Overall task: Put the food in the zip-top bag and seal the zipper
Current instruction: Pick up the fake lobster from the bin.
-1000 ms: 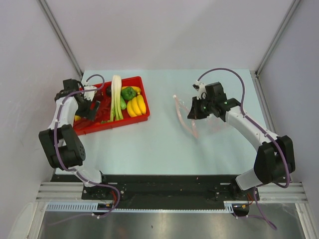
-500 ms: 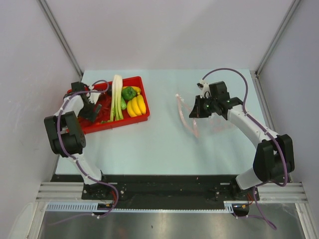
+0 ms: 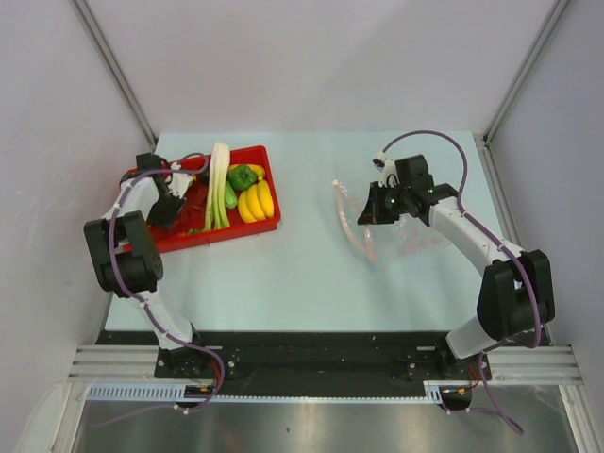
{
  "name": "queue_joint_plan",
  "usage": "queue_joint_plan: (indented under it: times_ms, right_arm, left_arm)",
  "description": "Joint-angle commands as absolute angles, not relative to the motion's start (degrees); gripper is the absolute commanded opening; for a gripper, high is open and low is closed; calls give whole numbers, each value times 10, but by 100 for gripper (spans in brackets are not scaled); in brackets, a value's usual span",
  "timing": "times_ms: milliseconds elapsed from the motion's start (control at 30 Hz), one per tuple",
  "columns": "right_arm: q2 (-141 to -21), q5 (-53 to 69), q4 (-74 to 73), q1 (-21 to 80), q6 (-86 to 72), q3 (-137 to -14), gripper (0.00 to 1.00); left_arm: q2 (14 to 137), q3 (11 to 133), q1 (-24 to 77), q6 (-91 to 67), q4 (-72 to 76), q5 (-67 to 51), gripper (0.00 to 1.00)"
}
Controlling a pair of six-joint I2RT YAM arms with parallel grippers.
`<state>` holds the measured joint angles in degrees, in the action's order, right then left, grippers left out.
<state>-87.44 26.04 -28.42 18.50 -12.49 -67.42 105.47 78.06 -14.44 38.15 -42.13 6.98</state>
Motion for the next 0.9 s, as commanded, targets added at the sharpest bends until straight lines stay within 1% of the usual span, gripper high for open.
queue_joint_plan:
  times_ms: [0,100,133,200,233,300,333,367,400,500,700,867]
  right_arm:
    - [-874,271,-273,182,-134,-698,0]
    - [-874,272,-273,182,-134,-697,0]
    - [-875,272,-272,181,-134,-697,0]
    - [-875,273,-272,181,-134,-698,0]
    - [-875,274,-271,181,-135,-698,0]
    - [-875,277,-270,181,-136,-698,0]
    - [-875,278,-270,181,-136,-698,0]
    - [-875,279,-269,181,-135,-698,0]
    - [-875,282,-269,181,-136,-698,0]
    - [-875,289,-268,181,-137,-697,0]
    - [-875,301,-265,182,-145,-693,0]
    - [-875,314,-254,185,-152,-684,0]
  left_arm:
    - [1025,847,-149,397,-468,97,46]
    - [1014,867,-149,396,-489,88,41]
    - [1012,870,-149,397,-494,88,34]
    - [1009,879,-149,398,-502,90,28]
    - [1008,882,-149,398,-504,91,20]
    - [1002,889,-149,396,-513,91,13]
    - [1000,893,-148,395,-516,96,4]
    - [998,896,-147,395,-524,98,2]
    - [992,903,-145,396,-529,101,0]
    - [964,903,-135,414,-535,120,0]
    - [890,844,-97,480,-501,209,0]
    - [824,838,-70,511,-523,209,0]
